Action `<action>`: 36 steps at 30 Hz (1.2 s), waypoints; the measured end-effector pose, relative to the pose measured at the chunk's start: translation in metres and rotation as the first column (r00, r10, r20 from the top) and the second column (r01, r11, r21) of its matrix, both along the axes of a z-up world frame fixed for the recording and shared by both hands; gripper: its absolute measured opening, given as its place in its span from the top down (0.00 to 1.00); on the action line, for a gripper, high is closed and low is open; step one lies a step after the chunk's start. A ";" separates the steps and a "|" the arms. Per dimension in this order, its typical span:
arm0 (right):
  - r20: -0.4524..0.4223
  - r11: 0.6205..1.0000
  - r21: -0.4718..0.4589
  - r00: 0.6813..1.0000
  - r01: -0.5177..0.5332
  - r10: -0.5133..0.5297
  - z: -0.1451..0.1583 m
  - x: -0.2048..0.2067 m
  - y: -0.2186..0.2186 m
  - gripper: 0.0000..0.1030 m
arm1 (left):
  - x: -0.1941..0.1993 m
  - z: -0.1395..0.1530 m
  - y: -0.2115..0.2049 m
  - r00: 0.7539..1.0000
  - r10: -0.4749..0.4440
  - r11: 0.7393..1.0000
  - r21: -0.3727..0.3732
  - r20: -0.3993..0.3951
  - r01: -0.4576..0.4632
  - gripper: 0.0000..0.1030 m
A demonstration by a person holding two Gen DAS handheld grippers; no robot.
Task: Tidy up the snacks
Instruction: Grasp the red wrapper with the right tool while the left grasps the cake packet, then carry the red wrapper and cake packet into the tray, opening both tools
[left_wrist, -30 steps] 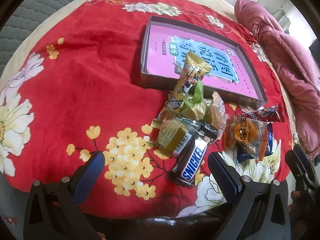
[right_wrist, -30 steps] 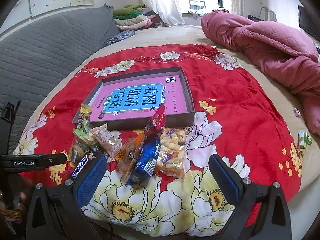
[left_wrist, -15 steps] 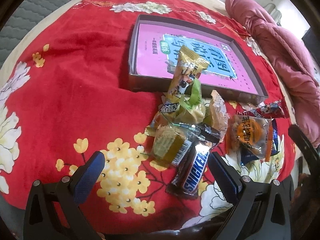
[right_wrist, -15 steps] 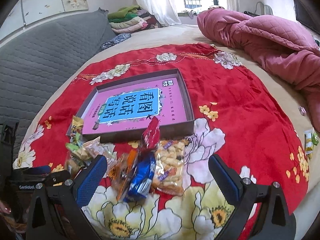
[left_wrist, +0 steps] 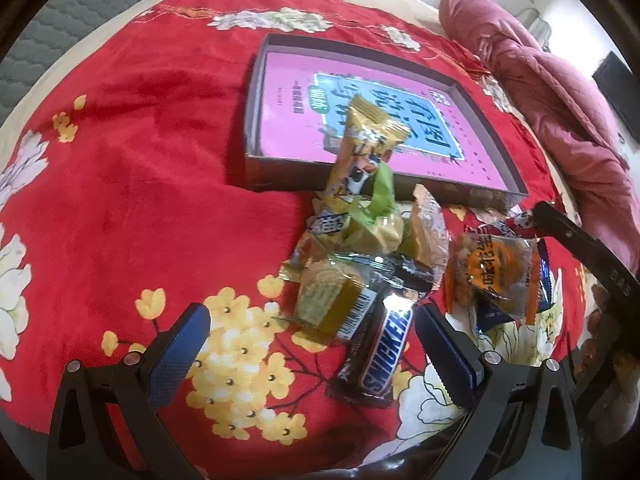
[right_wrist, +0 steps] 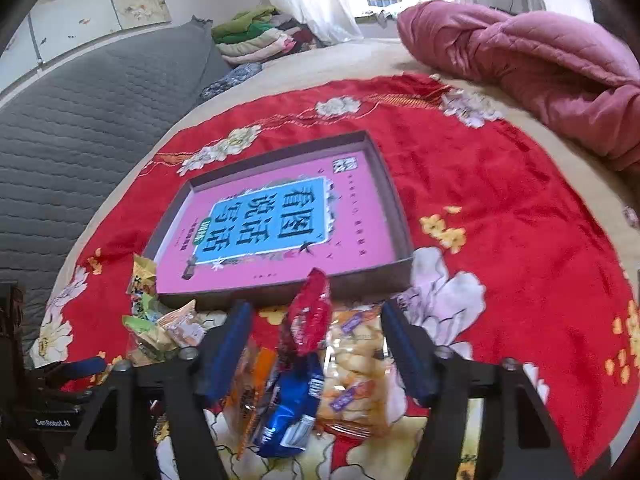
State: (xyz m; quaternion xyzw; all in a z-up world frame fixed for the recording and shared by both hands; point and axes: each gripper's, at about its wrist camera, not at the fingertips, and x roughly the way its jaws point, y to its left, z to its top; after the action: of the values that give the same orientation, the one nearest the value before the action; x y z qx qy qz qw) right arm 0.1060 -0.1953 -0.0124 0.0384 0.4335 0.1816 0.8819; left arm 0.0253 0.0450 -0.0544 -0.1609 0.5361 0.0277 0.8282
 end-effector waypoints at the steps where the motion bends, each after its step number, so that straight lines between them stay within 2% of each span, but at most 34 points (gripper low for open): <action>1: -0.006 1.000 0.005 1.000 -0.006 0.006 -0.001 0.001 0.001 0.49 | 0.001 -0.001 -0.001 1.000 -0.006 1.000 -0.001 -0.002 0.006 0.02; 5: -0.012 1.000 0.019 1.000 -0.018 0.018 -0.005 0.001 0.003 0.60 | 0.001 -0.004 -0.001 1.000 -0.010 1.000 -0.011 -0.007 0.010 0.05; 8: -0.017 0.999 0.029 1.000 -0.016 0.016 -0.007 0.003 0.002 0.68 | 0.003 -0.008 0.002 1.000 -0.001 0.999 -0.037 -0.015 0.000 0.14; 10: -0.015 0.999 0.032 1.000 -0.019 0.019 -0.007 0.004 0.002 0.74 | 0.003 -0.010 0.004 1.000 0.007 0.999 -0.044 -0.016 -0.008 0.23; 17: 0.000 0.998 0.042 0.999 -0.043 0.043 -0.007 0.005 0.004 0.78 | 0.006 -0.013 0.006 1.000 0.025 0.998 -0.059 -0.006 -0.025 0.31; 21: 0.010 0.998 0.027 0.999 -0.048 0.048 -0.008 0.005 0.007 0.78 | 0.010 -0.014 0.000 1.000 0.003 0.999 -0.043 0.005 -0.003 0.34; 23: 0.012 0.998 0.024 0.999 -0.050 0.050 -0.008 0.006 0.007 0.79 | 0.012 -0.016 -0.003 1.000 -0.007 0.999 -0.043 0.007 0.007 0.41; 25: 0.019 0.998 0.021 0.998 -0.052 0.052 -0.008 0.005 0.007 0.81 | 0.015 -0.018 -0.003 1.000 -0.012 0.998 -0.054 0.002 0.012 0.59; 26: 0.020 0.998 0.021 0.998 -0.052 0.052 -0.008 0.005 0.007 0.81 | 0.016 -0.019 -0.004 1.000 -0.014 0.999 -0.046 -0.002 0.014 0.61; 36: 0.040 0.998 0.046 0.999 -0.037 0.035 -0.005 0.005 -0.002 0.83 | 0.012 -0.013 0.001 1.000 -0.009 0.999 -0.049 0.018 0.010 0.65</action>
State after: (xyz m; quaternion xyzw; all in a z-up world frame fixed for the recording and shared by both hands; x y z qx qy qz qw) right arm 0.1111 -0.1970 -0.0171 0.0477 0.4125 0.2084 0.8855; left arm 0.0372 0.0461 -0.0673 -0.1787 0.5300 0.0093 0.8289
